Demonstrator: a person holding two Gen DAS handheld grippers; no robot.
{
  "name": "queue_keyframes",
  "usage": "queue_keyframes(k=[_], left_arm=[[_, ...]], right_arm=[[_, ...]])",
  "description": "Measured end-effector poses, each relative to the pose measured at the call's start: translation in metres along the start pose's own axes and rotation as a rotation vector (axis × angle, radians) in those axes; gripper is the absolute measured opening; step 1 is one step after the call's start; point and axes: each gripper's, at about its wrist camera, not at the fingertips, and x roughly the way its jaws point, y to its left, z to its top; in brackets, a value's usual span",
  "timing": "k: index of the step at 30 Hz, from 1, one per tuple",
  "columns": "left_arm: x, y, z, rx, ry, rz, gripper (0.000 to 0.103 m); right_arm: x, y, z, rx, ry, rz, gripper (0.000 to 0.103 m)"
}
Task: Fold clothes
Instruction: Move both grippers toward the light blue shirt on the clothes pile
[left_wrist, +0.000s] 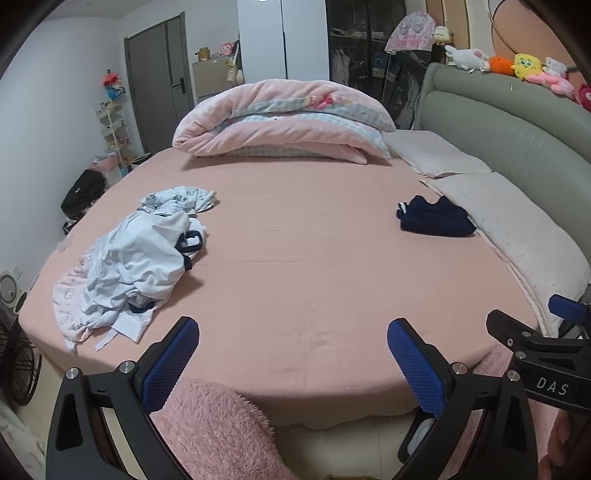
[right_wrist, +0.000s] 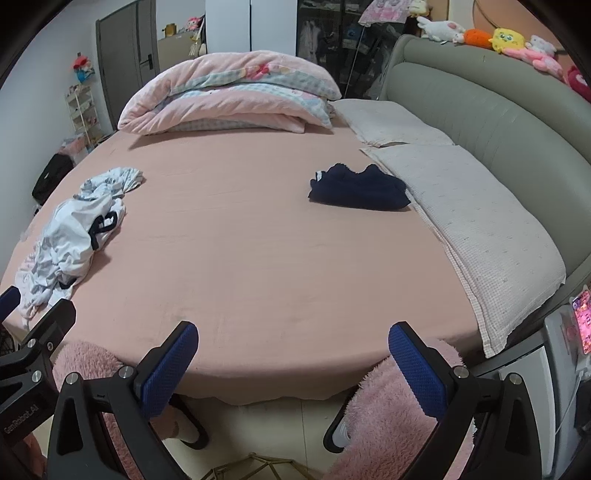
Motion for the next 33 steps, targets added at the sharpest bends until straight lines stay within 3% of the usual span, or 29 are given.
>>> queue_keyframes(k=[5, 7, 10, 14, 17, 20, 21, 23, 24, 27, 29, 33], left_arm=[[-0.003, 0.009, -0.012, -0.002, -0.006, -0.033, 0.103], [0.001, 0.009, -0.008, 0.020, 0.030, -0.006, 0.103], [0.004, 0.009, -0.007, 0.023, 0.035, 0.006, 0.103], [0.013, 0.032, -0.005, 0.034, 0.059, 0.002, 0.103], [0.014, 0.072, -0.009, -0.046, 0.066, 0.046, 0.103], [0.015, 0.110, -0.022, -0.134, 0.080, 0.060, 0.102], [0.015, 0.123, -0.027, -0.163, 0.084, 0.070, 0.098], [0.017, 0.146, -0.038, -0.218, 0.093, 0.080, 0.089], [0.021, 0.157, -0.042, -0.241, 0.098, 0.090, 0.081], [0.032, 0.187, -0.053, -0.294, 0.114, 0.122, 0.074], [0.042, 0.208, -0.056, -0.323, 0.119, 0.154, 0.068], [0.061, 0.249, -0.060, -0.388, 0.132, 0.197, 0.051]], right_arm=[[-0.010, 0.020, -0.007, -0.053, -0.035, -0.021, 0.103], [-0.014, 0.029, -0.010, -0.074, -0.049, -0.029, 0.103], [-0.013, 0.041, -0.001, -0.113, -0.042, 0.022, 0.102], [-0.009, 0.056, 0.019, -0.299, -0.121, 0.101, 0.102], [-0.015, 0.067, 0.037, -0.368, -0.186, 0.120, 0.102], [-0.004, 0.081, 0.053, -0.383, -0.162, 0.178, 0.102], [0.004, 0.087, 0.056, -0.403, -0.125, 0.222, 0.101], [0.023, 0.100, 0.057, -0.432, -0.067, 0.294, 0.081], [0.033, 0.106, 0.055, -0.434, -0.040, 0.305, 0.059], [0.056, 0.136, 0.057, -0.442, 0.015, 0.328, 0.056], [0.067, 0.159, 0.061, -0.441, 0.048, 0.387, 0.056], [0.088, 0.215, 0.067, -0.459, 0.087, 0.436, 0.056]])
